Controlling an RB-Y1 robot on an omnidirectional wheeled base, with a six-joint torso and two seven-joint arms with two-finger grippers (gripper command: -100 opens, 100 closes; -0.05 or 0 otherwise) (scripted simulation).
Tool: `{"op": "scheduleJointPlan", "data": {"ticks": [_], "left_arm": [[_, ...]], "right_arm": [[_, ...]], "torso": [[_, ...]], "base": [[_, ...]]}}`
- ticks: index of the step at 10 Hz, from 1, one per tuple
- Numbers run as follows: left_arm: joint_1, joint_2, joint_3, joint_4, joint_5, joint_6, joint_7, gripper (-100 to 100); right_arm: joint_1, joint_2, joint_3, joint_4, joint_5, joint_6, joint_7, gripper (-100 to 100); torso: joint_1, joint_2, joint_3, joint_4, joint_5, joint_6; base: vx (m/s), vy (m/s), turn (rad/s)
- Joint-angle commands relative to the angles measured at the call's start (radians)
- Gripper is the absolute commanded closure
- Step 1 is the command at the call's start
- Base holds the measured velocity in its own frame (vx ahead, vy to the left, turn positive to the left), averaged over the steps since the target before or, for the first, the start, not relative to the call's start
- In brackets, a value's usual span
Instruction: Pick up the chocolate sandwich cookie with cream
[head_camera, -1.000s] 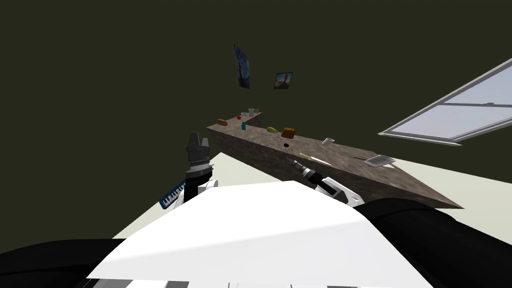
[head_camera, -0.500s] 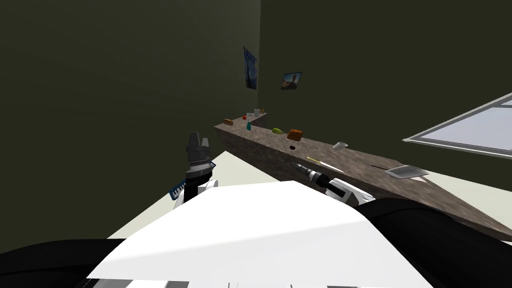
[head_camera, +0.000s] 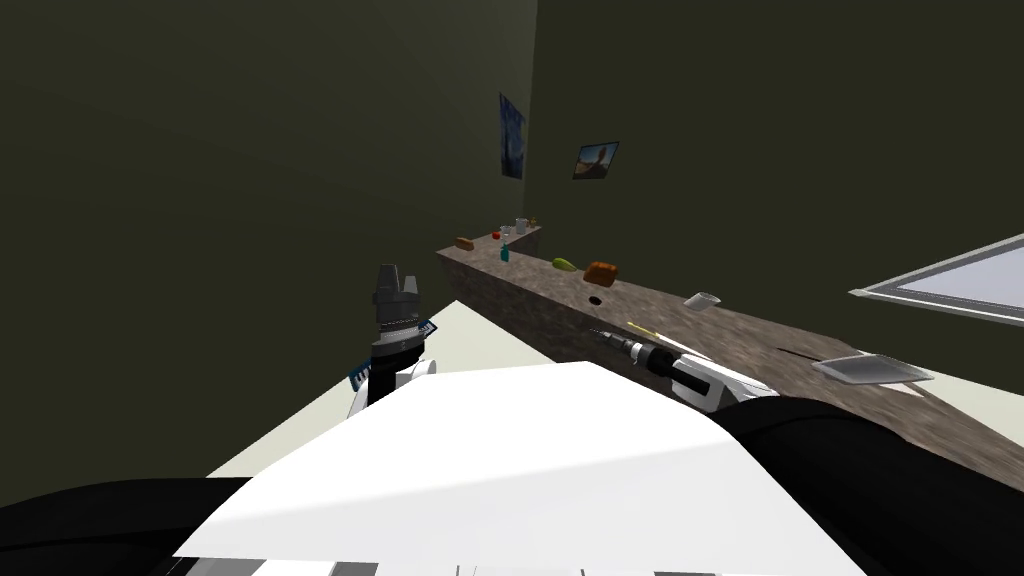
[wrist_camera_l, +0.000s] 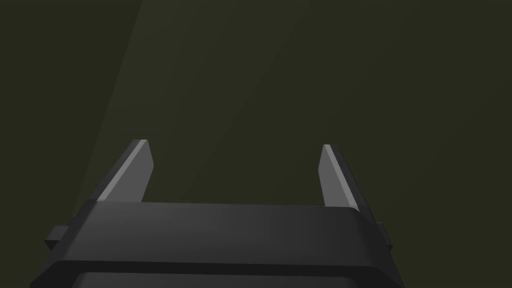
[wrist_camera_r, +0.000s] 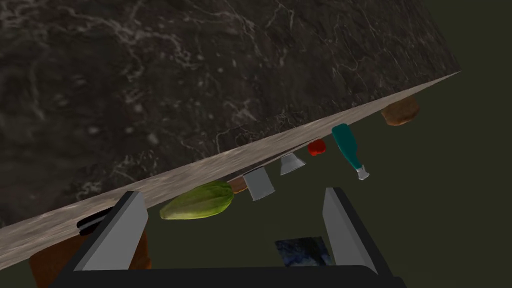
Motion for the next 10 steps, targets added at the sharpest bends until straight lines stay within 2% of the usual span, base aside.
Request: {"op": "scheduleJointPlan", "data": {"ticks": [1,2,3,4,5,6,7,10], "left_arm": [[0.000,0.000,0.000,0.000,0.000,0.000,0.000,0],[0.000,0.000,0.000,0.000,0.000,0.000,0.000,0],[0.000,0.000,0.000,0.000,0.000,0.000,0.000,0],[0.000,0.000,0.000,0.000,0.000,0.000,0.000,0],[0.000,0.000,0.000,0.000,0.000,0.000,0.000,0],[0.000,0.000,0.000,0.000,0.000,0.000,0.000,0],[0.000,0.000,0.000,0.000,0.000,0.000,0.000,0],[0.000,0.000,0.000,0.000,0.000,0.000,0.000,0]], "right_arm": [[0.024,-0.050,0.007,0.050,0.020,-0.011,-0.001,-100],[0.024,-0.082,0.007,0.050,0.020,-0.011,-0.001,-100],[0.024,-0.089,0.007,0.050,0.020,-0.011,-0.001,-100],[0.041,-0.130,0.021,0.094,0.042,-0.021,0.003,-100],[0.041,-0.150,0.021,0.100,0.042,-0.021,0.003,-100],[0.059,-0.180,0.036,0.144,0.064,-0.032,0.006,-100],[0.059,-0.212,0.036,0.148,0.064,-0.032,0.006,-100],[0.098,-0.312,0.068,0.220,0.108,-0.057,0.014,-100]], "torso": [[0.000,0.000,0.000,0.000,0.000,0.000],[0.001,-0.001,0.000,0.000,0.000,-0.001],[0.000,-0.002,-0.001,0.000,0.000,0.000],[0.000,0.000,0.000,0.000,0.000,0.000],[0.000,-0.002,-0.001,0.000,0.000,-0.001],[0.000,-0.003,-0.001,-0.001,0.000,0.000],[0.000,-0.004,-0.002,-0.001,0.000,-0.001],[0.000,-0.004,-0.002,-0.001,0.000,0.000]], "base": [[0.049,0.028,0.232],[0.060,0.015,0.158],[0.035,0.002,-0.007],[0.070,0.018,0.240],[0.075,0.005,0.133],[0.103,0.000,0.229],[0.084,0.003,0.120],[0.100,0.003,0.182]]}}
